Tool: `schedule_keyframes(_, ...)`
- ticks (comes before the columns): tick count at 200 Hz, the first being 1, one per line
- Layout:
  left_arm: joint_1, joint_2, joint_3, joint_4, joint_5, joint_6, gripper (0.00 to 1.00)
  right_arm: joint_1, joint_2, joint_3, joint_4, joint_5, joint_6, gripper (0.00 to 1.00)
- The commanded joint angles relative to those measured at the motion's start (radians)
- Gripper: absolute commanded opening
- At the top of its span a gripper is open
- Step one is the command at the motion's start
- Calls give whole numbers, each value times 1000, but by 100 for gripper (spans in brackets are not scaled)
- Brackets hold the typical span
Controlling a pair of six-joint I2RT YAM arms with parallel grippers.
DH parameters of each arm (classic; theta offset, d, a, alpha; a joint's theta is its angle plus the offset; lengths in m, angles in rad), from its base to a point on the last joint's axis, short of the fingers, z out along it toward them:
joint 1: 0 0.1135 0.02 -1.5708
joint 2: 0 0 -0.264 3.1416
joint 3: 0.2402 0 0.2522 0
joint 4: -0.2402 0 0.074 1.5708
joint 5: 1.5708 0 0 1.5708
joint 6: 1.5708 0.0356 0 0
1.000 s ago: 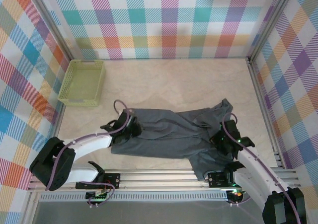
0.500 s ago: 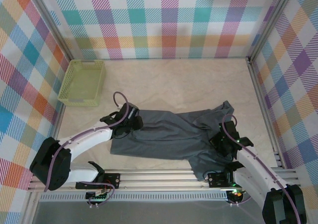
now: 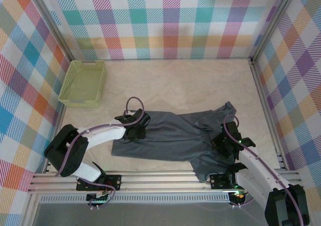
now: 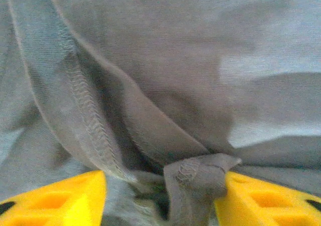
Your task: Fold the inside-out t-shirt
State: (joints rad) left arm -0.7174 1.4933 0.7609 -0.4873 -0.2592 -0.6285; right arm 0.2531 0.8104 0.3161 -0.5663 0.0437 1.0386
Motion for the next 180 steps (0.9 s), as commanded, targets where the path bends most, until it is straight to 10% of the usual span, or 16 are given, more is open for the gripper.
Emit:
schedule_keyframes(1,11,-10,11,-113,-133,-49,51,5,-6,23,-36,39,-8,6)
schedule_keyframes(75,191,-281,-101,-166,-134,-141,40,5,38,32,-69,90,-7,4)
schedule_keyframes(180,36,-113,57,-108,-43,31,58,5,3,35,-87,96,-14,4)
